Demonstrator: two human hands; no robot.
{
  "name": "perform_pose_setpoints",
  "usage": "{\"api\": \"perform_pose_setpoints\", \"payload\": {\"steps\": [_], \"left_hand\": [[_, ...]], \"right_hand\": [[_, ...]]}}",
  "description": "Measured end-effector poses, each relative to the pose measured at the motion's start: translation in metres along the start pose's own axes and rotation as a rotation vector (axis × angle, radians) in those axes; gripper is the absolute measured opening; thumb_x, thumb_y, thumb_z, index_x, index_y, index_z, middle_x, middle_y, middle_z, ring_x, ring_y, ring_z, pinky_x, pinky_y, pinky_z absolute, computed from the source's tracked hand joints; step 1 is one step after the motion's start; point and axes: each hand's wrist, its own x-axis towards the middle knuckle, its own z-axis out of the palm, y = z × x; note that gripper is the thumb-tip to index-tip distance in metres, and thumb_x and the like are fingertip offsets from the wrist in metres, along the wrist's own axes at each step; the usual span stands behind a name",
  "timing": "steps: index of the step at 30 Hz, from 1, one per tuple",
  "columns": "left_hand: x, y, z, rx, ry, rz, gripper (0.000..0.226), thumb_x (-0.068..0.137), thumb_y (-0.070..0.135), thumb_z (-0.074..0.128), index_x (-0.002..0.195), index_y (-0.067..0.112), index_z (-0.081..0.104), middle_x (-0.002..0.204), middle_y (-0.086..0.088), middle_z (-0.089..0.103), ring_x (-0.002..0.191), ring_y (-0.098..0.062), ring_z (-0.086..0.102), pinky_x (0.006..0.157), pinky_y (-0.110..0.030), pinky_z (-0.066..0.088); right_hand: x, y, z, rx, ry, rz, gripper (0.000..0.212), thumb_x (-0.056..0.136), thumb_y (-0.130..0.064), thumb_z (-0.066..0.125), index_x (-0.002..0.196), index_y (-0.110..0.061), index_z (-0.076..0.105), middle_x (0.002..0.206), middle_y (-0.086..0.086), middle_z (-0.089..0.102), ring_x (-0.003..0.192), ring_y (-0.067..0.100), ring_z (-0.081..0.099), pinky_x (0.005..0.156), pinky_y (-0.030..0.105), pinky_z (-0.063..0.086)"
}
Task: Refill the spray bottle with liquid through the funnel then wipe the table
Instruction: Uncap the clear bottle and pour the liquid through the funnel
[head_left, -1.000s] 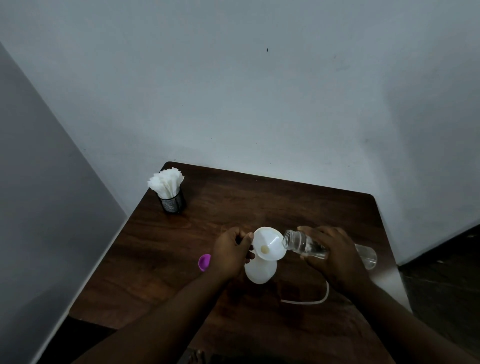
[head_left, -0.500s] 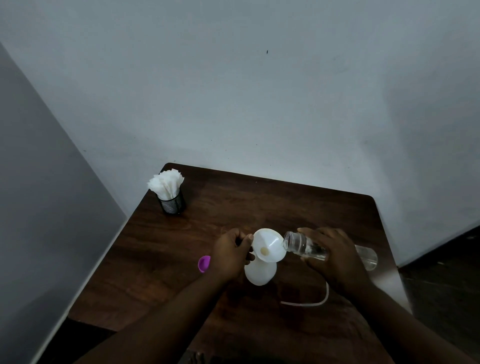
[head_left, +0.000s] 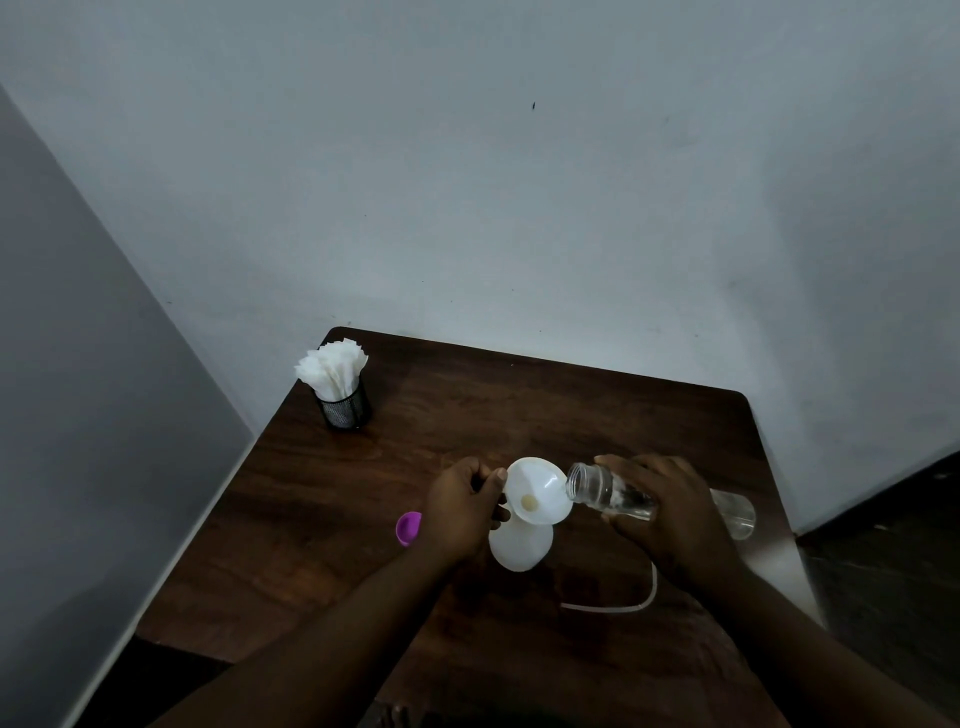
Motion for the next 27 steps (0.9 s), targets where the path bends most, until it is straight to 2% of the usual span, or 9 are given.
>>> {"api": "perform_pose_setpoints", "payload": {"steps": [8,16,23,27], "left_hand": [[-0.0006,-0.0014,0.0019,-0.042,-0.003,0.005,0.024,0.101,0.022,0.061,0.083,0.005,0.062,0.078,-0.007,0.075,0.065,-0.02,0.075,0.061,-0.035,0.06],[-0.0008,-0.0014,0.0013,-0.043,-0.007,0.009,0.025,0.101,0.021,0.061,0.08,0.007,0.061,0.076,-0.007,0.075,0.065,-0.021,0.074,0.061,-0.035,0.06],[-0.0018,0.0006,0.0012,-0.017,-0.007,0.011,0.026,0.101,0.022,0.061,0.086,0.001,0.062,0.078,-0.006,0.075,0.064,-0.017,0.074,0.057,-0.027,0.059],[-0.0015,0.0007,0.001,-0.024,0.0,0.007,0.025,0.101,0.022,0.061,0.082,0.006,0.061,0.077,-0.006,0.075,0.063,-0.016,0.074,0.056,-0.026,0.057]], "right_hand": [[0.001,-0.0021,-0.0031,-0.009,-0.004,0.001,0.071,0.067,-0.04,0.087,0.132,-0.037,0.059,0.11,-0.01,0.065,0.1,0.015,0.052,0.083,0.038,0.047],[-0.0004,-0.0007,-0.0023,-0.006,-0.007,0.0,0.07,0.069,-0.041,0.086,0.133,-0.036,0.058,0.11,-0.01,0.064,0.101,0.014,0.052,0.083,0.037,0.046],[-0.0005,-0.0019,-0.0021,-0.013,-0.003,-0.005,0.071,0.068,-0.04,0.086,0.133,-0.036,0.058,0.11,-0.009,0.065,0.101,0.015,0.052,0.083,0.038,0.046],[-0.0001,-0.0017,-0.0033,-0.017,-0.003,-0.011,0.072,0.067,-0.039,0.087,0.133,-0.035,0.058,0.109,-0.008,0.065,0.099,0.015,0.053,0.082,0.036,0.045]]}}
